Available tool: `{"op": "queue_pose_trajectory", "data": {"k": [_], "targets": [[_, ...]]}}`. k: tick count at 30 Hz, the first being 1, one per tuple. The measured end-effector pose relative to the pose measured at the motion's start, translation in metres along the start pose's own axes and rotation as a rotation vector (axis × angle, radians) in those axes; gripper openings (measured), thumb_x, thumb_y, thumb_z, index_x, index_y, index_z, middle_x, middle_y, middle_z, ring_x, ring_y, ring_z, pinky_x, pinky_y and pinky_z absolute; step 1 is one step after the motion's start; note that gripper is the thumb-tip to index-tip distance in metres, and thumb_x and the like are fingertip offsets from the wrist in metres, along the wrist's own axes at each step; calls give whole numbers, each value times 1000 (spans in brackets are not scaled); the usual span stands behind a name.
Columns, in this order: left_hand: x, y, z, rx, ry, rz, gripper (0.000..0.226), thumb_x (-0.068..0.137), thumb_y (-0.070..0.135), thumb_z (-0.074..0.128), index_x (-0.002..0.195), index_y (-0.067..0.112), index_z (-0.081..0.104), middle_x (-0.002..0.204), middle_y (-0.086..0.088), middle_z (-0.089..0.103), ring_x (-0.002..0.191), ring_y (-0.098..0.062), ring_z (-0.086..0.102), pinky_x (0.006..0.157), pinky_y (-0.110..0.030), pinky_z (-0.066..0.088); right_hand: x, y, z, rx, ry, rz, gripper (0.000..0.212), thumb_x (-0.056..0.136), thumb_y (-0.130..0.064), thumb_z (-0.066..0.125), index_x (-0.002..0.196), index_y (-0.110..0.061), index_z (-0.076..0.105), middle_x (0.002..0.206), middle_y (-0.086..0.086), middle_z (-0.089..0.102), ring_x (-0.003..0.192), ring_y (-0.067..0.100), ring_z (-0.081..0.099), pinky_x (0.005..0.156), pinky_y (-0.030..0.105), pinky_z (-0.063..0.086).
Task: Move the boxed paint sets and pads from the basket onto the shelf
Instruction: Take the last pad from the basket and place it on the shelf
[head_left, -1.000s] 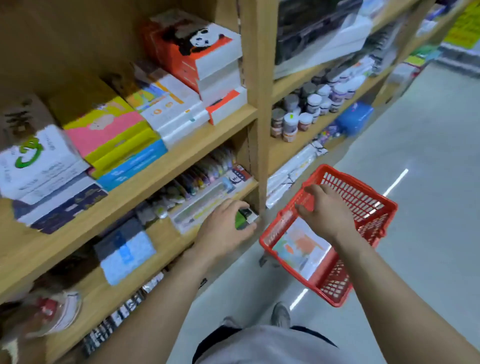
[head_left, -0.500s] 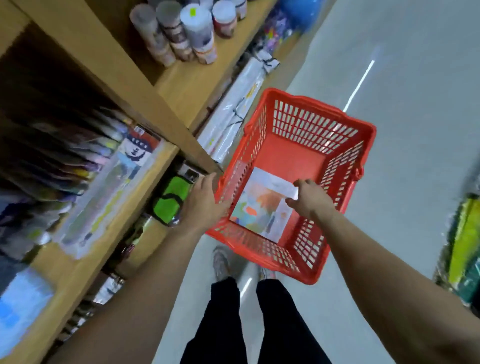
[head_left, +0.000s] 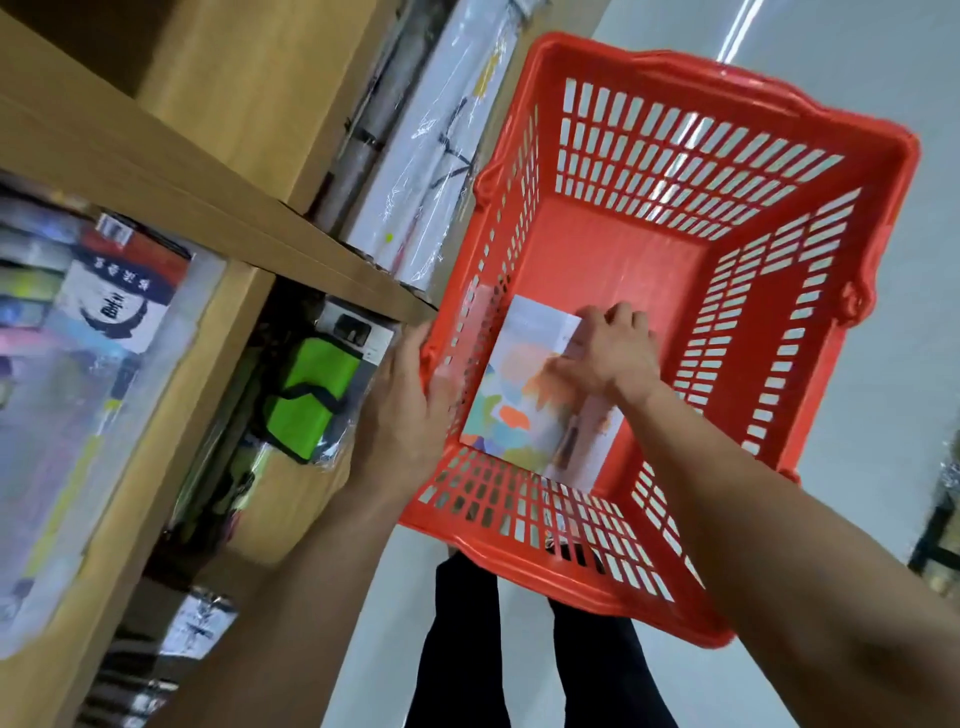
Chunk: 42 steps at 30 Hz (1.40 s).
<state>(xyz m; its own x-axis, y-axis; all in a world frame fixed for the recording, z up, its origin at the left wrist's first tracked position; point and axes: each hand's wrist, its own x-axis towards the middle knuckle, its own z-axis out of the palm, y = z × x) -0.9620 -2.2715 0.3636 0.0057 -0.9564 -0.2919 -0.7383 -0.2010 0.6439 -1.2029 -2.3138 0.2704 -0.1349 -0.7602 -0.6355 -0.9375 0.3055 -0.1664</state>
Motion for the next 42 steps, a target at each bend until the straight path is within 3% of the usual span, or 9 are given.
{"op": "queue_pose_trajectory", "data": {"k": [6, 12, 18, 23, 27, 31, 35, 39, 42], "targets": [[0, -2, 0, 14, -2, -32, 39, 101, 44, 39, 139, 37, 39, 123, 8, 60, 103, -9, 53, 85, -30, 40, -14, -3, -21, 46, -16, -112, 63, 86, -62, 70, 126, -14, 57, 123, 17, 65, 111, 41, 66, 84, 44, 52], [-2, 13, -8, -6, -35, -55, 40, 96, 35, 56, 135, 28, 50, 119, 6, 61, 109, -22, 62, 87, -36, 49, -92, 1, -43, 23, 165, -302, 43, 97, -59, 59, 111, -19, 51, 104, 8, 69, 97, 36, 68, 65, 38, 38], [-37, 68, -55, 87, -32, -56, 90, 78, 64, 61, 154, 24, 35, 150, -5, 48, 139, -26, 41, 110, -47, 38, -175, 15, -142, 83, 375, -426, 45, 92, -62, 62, 112, -22, 59, 97, 6, 72, 91, 37, 70, 65, 40, 49], [-98, 142, -110, -128, -97, -10, 83, 70, 73, 62, 141, 33, 48, 119, 19, 68, 115, -12, 64, 93, -32, 51, -243, 9, -247, 120, 561, -592, 54, 89, -71, 49, 119, -27, 61, 102, 8, 79, 92, 39, 74, 66, 41, 51], [-150, 184, -175, -203, 117, 42, 51, 73, 76, 62, 102, 33, 58, 89, 23, 74, 78, 0, 71, 68, -31, 56, -290, -22, -310, 250, 584, -738, 60, 85, -72, 50, 118, -25, 65, 92, 10, 77, 89, 40, 72, 66, 41, 50], [-224, 194, -247, -94, 387, 91, 45, 77, 79, 55, 93, 37, 55, 90, 42, 65, 82, 10, 63, 60, -14, 44, -339, -74, -332, 320, 573, -891, 73, 82, -74, 53, 130, -22, 66, 110, 7, 70, 105, 32, 65, 82, 36, 47], [-314, 170, -306, -79, 606, 21, 45, 73, 79, 56, 91, 38, 54, 86, 30, 69, 79, 1, 66, 60, -24, 47, -393, -129, -310, 500, 616, -998, 95, 80, -76, 62, 153, -20, 43, 134, 7, 61, 123, 26, 58, 98, 43, 48], [-413, 128, -341, -195, 851, -68, 35, 70, 71, 60, 89, 41, 58, 88, 37, 68, 78, 8, 67, 58, -13, 47, -464, -186, -260, 714, 303, -1102, 112, 72, -87, 64, 159, -47, 6, 164, -9, 41, 148, 17, 45, 110, 51, 49], [-480, 93, -359, -254, 1032, -141, 30, 70, 67, 62, 86, 42, 61, 84, 38, 69, 75, 11, 66, 55, -7, 44, -519, -232, -214, 653, 110, -1228, 107, 71, -91, 60, 158, -51, 12, 138, -41, 52, 129, 1, 59, 91, 43, 61]]}}
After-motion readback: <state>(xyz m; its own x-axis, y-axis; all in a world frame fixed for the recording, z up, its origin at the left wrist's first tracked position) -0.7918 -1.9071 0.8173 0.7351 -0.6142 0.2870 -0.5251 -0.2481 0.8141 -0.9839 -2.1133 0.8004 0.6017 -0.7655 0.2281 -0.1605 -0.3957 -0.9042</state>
